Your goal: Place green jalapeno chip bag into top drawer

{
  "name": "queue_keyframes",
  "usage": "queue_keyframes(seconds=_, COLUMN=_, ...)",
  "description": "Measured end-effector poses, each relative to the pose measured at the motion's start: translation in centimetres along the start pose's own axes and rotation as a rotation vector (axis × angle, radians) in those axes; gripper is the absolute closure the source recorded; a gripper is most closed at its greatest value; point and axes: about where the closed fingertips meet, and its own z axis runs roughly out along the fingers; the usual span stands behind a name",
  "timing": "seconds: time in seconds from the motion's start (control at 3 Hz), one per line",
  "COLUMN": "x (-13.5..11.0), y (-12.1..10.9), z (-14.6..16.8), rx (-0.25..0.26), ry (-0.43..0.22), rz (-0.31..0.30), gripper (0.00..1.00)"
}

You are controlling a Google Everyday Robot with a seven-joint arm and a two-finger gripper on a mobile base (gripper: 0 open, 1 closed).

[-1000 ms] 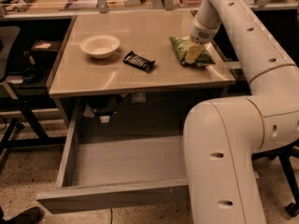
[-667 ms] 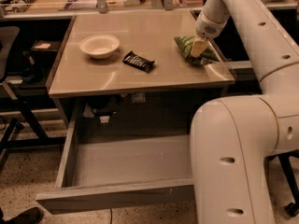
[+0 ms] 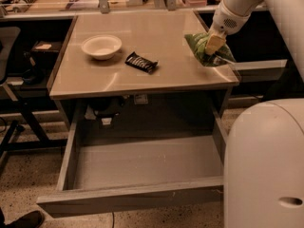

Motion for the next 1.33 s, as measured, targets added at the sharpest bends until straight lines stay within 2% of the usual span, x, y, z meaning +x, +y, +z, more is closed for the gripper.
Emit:
queue_keyframes(seconds=0.33, x=0.3, y=1.2, z=-1.5, rx=-0.001, ry=0.027, rz=0.0, gripper=1.0)
queue_keyframes(seconds=0.67, x=0.6, y=4.5, z=-4.0, rx=-0.012, ry=0.052, rz=0.009, gripper=1.0)
queue_keyframes(seconds=1.0, x=0.6, y=9.1, z=-5.3, rx=-0.053, ry=0.047, rz=0.001, gripper=1.0)
queue_keyframes(seconds=1.33, x=0.8, y=9.9, z=-4.3, rx=-0.077, ry=0.062, rz=-0.004, gripper=1.0)
